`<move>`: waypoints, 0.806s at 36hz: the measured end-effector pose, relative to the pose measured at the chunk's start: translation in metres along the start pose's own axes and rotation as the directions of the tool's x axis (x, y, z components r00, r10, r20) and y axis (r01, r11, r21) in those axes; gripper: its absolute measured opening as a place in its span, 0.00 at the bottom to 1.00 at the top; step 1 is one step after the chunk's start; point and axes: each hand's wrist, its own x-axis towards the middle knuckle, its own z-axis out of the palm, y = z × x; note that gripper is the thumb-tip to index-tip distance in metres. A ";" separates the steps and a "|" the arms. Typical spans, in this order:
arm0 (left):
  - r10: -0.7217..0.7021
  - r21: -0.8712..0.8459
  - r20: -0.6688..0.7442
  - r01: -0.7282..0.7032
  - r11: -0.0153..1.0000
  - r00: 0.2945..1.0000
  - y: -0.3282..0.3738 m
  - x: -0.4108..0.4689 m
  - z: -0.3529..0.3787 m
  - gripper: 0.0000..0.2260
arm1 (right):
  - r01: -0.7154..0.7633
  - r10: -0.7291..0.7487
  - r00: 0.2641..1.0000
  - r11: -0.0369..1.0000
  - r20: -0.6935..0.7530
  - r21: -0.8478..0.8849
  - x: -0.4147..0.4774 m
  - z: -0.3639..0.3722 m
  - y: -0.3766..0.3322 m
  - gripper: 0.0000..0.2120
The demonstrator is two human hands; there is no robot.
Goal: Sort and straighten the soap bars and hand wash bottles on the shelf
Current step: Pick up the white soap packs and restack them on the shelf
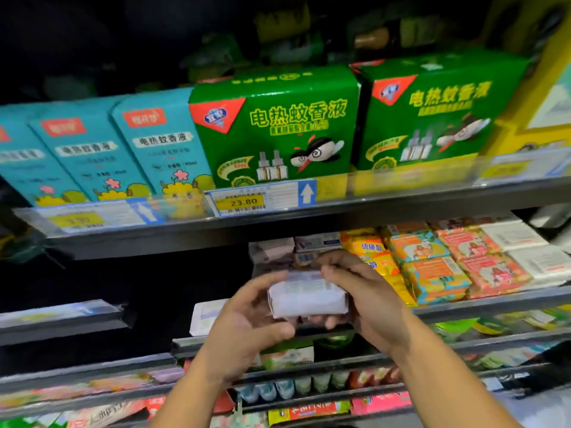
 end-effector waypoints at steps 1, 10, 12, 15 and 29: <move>0.012 0.085 -0.036 -0.008 0.996 0.999 0.001 0.002 0.002 0.28 | -0.038 0.036 0.999 0.998 0.034 0.059 -0.001 0.000 -0.002 0.14; 0.108 0.099 -0.239 -0.086 0.991 0.965 -0.005 0.004 0.021 0.20 | 0.037 -0.022 0.994 0.988 0.105 -0.149 -0.002 -0.013 0.008 0.18; 0.119 0.129 -0.242 -0.090 0.988 0.963 -0.007 0.005 0.027 0.19 | 0.058 -0.045 0.997 0.976 0.068 -0.211 -0.003 -0.014 0.009 0.14; 0.133 0.148 -0.199 -0.104 0.984 0.971 -0.013 0.003 0.028 0.26 | 0.049 -0.051 0.999 0.987 -0.009 -0.153 -0.005 -0.015 0.009 0.11; 0.138 0.207 -0.225 -0.091 0.974 0.965 -0.008 0.000 0.034 0.22 | 0.039 -0.006 0.989 0.974 0.149 -0.224 -0.011 -0.037 0.016 0.24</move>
